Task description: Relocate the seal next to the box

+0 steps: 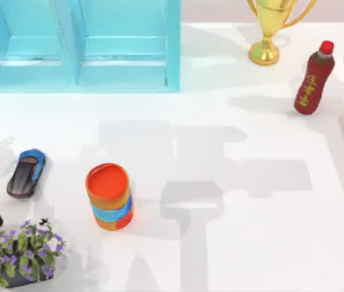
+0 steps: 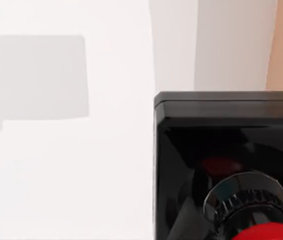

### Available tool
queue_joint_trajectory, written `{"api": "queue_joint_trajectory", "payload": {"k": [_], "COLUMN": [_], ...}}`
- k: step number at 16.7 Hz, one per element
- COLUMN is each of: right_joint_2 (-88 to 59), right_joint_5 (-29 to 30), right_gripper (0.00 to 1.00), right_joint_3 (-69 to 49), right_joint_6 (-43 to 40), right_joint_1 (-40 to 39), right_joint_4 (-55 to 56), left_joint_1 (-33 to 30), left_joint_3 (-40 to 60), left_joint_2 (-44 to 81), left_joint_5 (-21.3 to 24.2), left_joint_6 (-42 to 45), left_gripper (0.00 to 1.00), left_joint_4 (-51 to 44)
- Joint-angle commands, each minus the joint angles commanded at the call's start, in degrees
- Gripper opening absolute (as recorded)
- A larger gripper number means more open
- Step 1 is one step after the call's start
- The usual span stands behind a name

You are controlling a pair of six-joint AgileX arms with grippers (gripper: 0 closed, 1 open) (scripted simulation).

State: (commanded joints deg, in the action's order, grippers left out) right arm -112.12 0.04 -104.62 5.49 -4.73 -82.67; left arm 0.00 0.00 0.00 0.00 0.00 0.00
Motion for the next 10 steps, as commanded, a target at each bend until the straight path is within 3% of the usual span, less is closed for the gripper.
{"api": "queue_joint_trajectory", "payload": {"k": [10], "right_joint_2": [0.6], "right_joint_5": [0.0], "right_gripper": [0.0], "right_joint_3": [11.3], "right_joint_6": [0.1], "right_joint_1": [0.1], "right_joint_4": [10.5], "left_joint_1": [0.0], "left_joint_3": [0.0], "left_joint_2": [0.0], "left_joint_5": [0.0], "left_joint_6": [0.0], "left_gripper": [1.0], "left_joint_4": [0.0]}}
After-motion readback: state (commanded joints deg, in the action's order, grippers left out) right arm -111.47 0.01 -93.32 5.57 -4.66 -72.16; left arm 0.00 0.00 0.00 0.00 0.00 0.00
